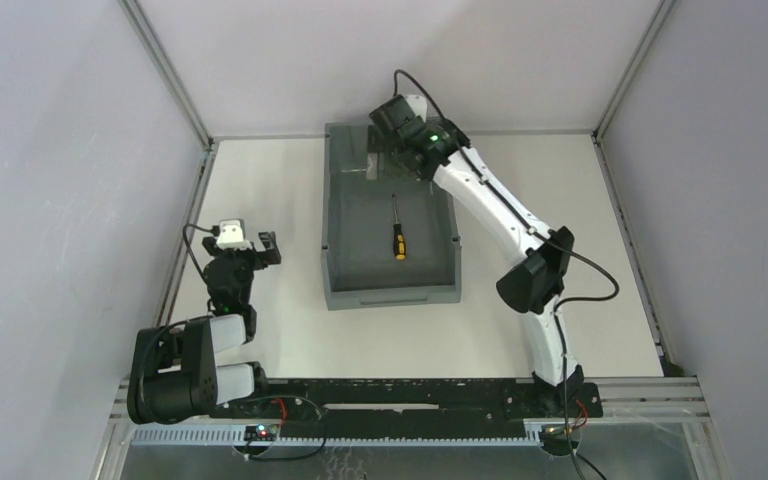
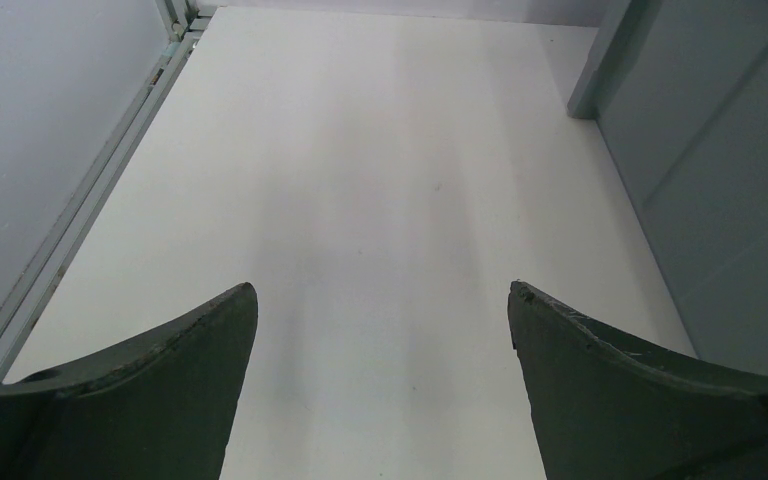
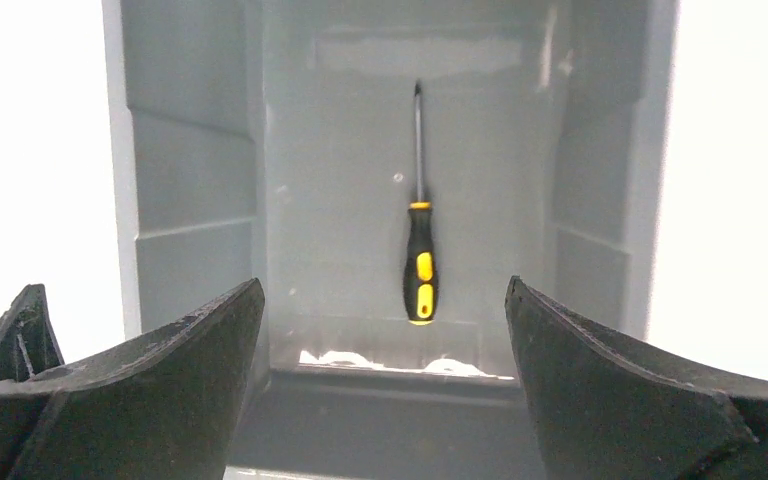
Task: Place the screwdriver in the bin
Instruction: Reset both arms
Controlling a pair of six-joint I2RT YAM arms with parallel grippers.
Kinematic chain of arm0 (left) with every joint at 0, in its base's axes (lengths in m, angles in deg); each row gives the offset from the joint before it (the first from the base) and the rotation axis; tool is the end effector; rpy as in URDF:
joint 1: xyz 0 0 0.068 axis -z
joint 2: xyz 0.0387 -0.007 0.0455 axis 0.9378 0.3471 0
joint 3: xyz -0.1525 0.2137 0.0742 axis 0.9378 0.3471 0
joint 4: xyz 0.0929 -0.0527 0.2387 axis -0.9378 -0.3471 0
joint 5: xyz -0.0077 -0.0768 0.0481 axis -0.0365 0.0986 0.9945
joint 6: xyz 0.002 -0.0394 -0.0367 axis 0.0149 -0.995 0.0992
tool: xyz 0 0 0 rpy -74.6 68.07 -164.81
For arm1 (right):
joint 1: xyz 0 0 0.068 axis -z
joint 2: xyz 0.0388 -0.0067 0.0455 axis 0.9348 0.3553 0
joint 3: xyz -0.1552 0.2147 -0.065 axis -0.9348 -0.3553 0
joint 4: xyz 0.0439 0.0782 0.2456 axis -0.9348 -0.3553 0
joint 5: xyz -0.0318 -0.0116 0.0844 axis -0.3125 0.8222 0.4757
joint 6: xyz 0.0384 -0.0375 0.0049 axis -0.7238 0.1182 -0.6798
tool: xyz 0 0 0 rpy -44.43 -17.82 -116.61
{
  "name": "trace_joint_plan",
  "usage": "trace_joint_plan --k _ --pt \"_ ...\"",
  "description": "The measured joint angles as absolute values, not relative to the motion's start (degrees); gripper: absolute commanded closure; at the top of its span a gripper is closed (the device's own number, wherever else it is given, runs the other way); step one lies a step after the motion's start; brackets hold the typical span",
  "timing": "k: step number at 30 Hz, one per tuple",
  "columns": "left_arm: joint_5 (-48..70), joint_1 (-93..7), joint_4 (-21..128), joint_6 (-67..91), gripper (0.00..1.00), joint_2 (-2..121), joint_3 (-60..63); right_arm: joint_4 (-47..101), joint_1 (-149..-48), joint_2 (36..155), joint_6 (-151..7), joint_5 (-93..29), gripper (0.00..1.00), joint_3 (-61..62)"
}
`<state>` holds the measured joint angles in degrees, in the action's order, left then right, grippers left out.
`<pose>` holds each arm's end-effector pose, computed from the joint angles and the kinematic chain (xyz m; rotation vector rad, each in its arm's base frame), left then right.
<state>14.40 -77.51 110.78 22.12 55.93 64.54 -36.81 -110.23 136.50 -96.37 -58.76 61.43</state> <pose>0.2116 0.0259 0.1666 -0.0609 1.6333 0.0193 0.3487 0.2880 0.3729 -0.0567 2.3897 0.1795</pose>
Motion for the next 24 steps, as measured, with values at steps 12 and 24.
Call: trace_joint_plan --k 12,24 --pt "14.40 -77.51 110.80 22.14 0.00 55.93 64.54 -32.02 -106.01 120.41 -84.37 -65.54 0.00 55.70" --pt "14.40 -77.51 110.80 22.12 0.00 55.93 64.54 -14.95 -93.07 95.10 -74.10 -63.90 0.00 21.41"
